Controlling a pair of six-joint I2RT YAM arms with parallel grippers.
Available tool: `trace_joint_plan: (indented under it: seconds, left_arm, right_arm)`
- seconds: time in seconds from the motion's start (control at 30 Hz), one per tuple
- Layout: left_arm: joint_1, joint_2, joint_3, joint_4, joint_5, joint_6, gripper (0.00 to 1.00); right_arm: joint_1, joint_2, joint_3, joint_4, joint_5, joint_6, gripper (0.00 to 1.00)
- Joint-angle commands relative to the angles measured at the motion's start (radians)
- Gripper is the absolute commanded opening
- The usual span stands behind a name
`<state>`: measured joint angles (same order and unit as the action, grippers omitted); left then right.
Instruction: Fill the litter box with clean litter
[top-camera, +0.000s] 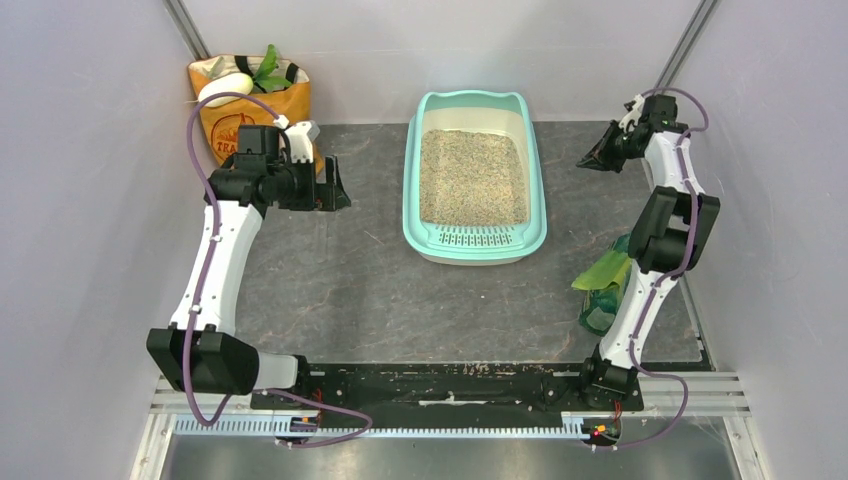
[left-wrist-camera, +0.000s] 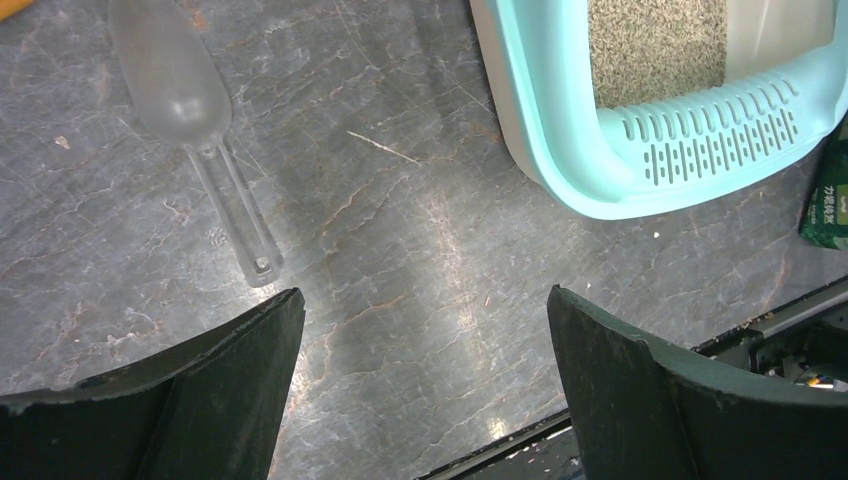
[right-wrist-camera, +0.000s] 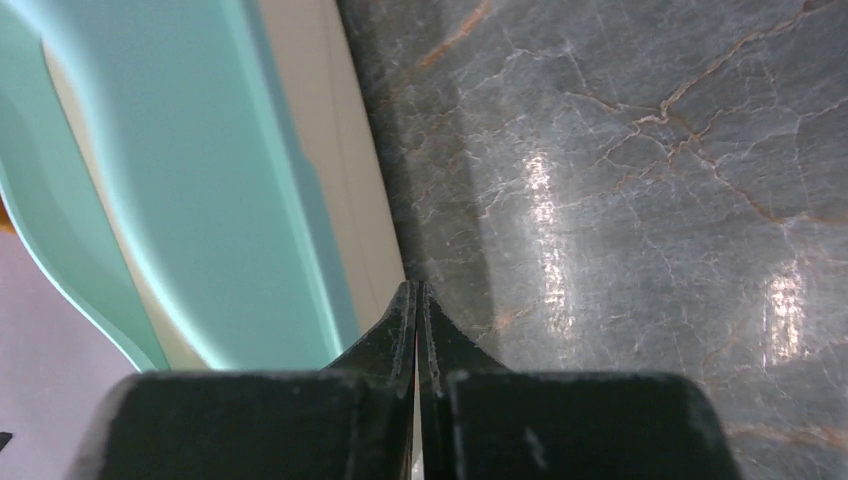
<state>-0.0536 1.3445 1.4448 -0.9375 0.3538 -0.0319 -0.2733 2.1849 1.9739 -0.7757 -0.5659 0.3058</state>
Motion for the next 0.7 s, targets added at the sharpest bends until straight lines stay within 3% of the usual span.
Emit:
trace_joint_plan:
  seconds: [0.0, 0.67]
  left_arm:
    - [0.000, 0.008, 0.039, -0.006, 0.043, 0.027, 0.97]
    - [-0.001, 0.052, 0.020, -0.007, 0.034, 0.027, 0.97]
  right_arm:
    - [0.004, 0.082, 0.053, 0.065, -0.093, 0.083, 0.00]
    - [0.073, 0.301, 0.081, 0.245, -0.238, 0.251, 0.00]
